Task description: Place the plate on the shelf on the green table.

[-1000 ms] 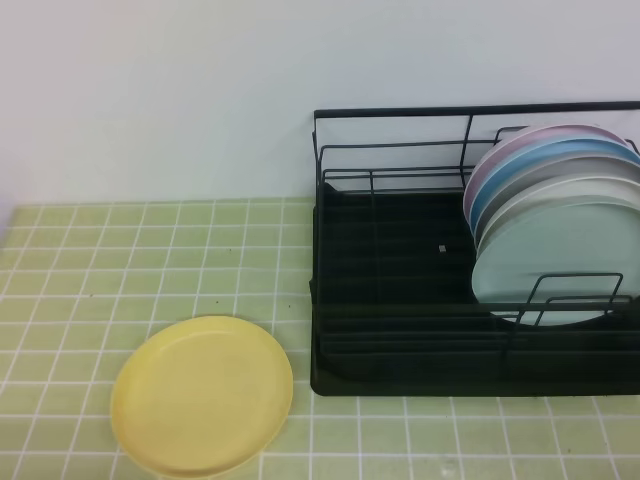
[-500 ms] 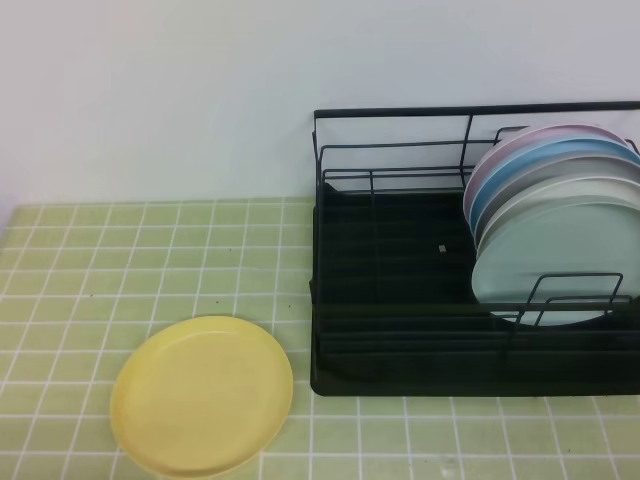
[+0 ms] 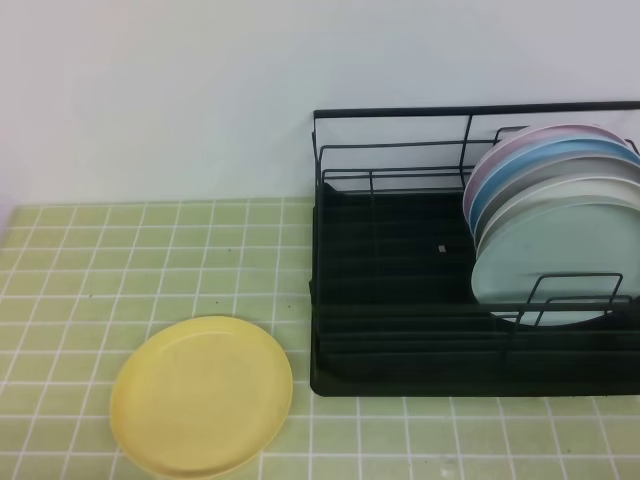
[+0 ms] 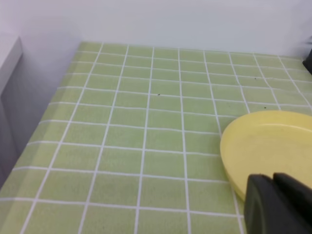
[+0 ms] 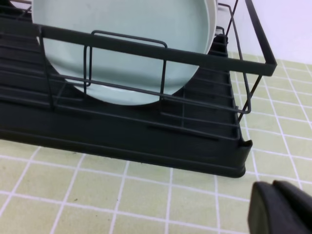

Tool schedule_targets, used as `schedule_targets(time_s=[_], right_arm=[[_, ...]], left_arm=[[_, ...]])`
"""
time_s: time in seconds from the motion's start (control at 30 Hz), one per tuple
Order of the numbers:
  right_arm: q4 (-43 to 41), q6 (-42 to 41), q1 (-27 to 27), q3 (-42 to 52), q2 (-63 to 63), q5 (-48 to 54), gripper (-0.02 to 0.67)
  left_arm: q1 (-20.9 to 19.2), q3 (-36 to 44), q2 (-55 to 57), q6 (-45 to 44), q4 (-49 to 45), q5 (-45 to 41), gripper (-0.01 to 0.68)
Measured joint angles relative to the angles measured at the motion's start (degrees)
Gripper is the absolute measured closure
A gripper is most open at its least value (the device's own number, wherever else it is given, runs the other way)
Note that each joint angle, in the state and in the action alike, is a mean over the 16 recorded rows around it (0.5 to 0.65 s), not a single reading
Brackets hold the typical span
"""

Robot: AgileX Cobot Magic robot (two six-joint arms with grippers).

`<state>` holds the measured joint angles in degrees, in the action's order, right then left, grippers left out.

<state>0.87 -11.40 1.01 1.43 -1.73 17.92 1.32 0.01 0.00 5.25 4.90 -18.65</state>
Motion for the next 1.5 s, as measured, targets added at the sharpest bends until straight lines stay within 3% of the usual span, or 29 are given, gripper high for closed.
schedule_targets(time_s=[0.27, 0.47, 0.8, 1.07, 1.33, 1.5], right_arm=[[0.8, -1.1, 0.0, 0.0, 0.0, -3.5, 0.652], [9.5, -1.1, 0.0, 0.0, 0.0, -12.3, 0.652], [33.9, -0.1, 0.0, 0.0, 0.0, -29.2, 0.652], [48.3, 3.0, 0.0, 0.0, 0.0, -36.2, 0.652], [53.2, 6.8, 0.0, -0.2, 0.0, -42.3, 0.652], [49.6, 7.4, 0.0, -1.0, 0.0, -44.7, 0.652]], left_arm=[[0.0, 0.0, 0.0, 0.1, 0.8, 0.1, 0.675], [0.0, 0.0, 0.0, 0.3, 6.3, 2.1, 0.675], [0.0, 0.0, 0.0, 1.8, 30.7, 10.9, 0.675], [0.0, 0.0, 0.0, 2.6, 47.8, 15.7, 0.675], [0.0, 0.0, 0.0, 2.6, 56.6, 17.2, 0.675], [0.0, 0.0, 0.0, 2.1, 60.2, 15.9, 0.675]])
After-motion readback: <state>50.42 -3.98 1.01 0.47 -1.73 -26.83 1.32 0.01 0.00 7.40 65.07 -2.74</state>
